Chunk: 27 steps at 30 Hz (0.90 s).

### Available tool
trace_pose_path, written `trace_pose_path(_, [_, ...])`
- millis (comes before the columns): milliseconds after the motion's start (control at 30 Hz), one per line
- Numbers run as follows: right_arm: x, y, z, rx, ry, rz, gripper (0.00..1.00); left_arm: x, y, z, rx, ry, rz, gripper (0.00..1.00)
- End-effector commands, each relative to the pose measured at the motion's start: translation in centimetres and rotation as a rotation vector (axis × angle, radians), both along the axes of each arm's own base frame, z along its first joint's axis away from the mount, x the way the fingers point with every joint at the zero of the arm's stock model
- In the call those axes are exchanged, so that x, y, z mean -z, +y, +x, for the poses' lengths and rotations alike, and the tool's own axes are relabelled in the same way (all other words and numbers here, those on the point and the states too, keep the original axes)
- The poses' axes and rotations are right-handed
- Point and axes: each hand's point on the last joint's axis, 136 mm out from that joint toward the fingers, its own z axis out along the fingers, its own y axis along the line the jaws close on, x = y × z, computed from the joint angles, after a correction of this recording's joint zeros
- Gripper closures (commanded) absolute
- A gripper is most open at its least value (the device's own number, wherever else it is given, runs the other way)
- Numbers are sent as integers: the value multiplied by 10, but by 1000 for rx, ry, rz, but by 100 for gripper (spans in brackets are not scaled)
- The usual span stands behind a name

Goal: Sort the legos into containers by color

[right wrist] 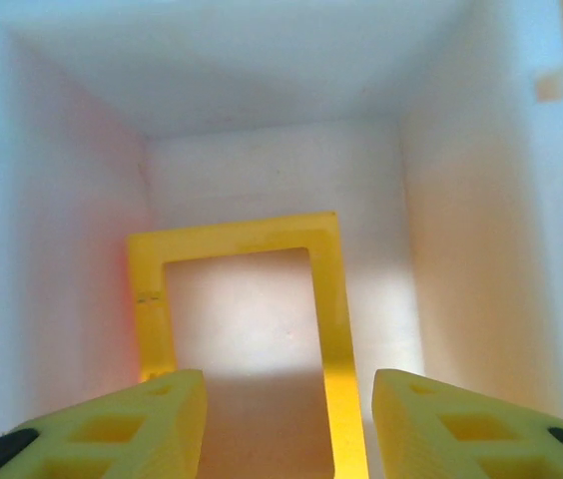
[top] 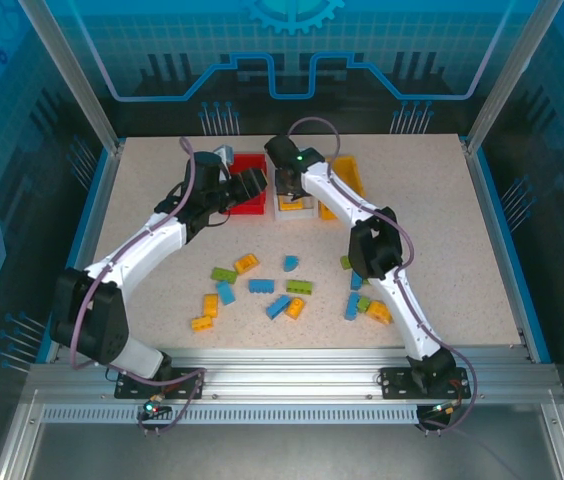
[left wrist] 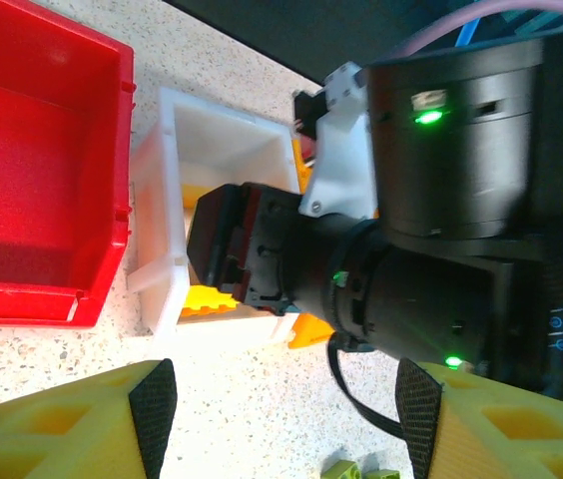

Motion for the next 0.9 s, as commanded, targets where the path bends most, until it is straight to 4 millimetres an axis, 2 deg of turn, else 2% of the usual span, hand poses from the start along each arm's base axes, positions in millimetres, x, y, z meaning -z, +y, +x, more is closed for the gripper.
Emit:
trace_pose_path(0, [-73,8,-5,0,-115,47,51,-5,1,-9,15,-7,-18,37])
trace_pose_path(167, [-106,3,-15,14,-157,62,51,10,10,-20,-14,71,18,37])
trace_pose_path(233, [-131,2,-25,0,-200,76,53,20,18,-32,-36,141,46,37])
trace_pose_path(300, [-147,4,-39,-39,-236,92,54,30,25,-46,-50,204,76,38])
trace_pose_path(400, [-169,13,-74,-144,-306,122,52,48,37,-75,-54,290,128,38])
trace_pose_path(533, [-178,21,-136,-296,-360,191,51,68,47,-113,-21,366,176,37])
trace_pose_path(733, [-169,15,-224,-457,-347,251,50,88,59,-157,-35,453,195,37])
trace_pose_path(867, [-156,27,-280,-623,-283,382,45,99,70,-173,-121,517,182,36])
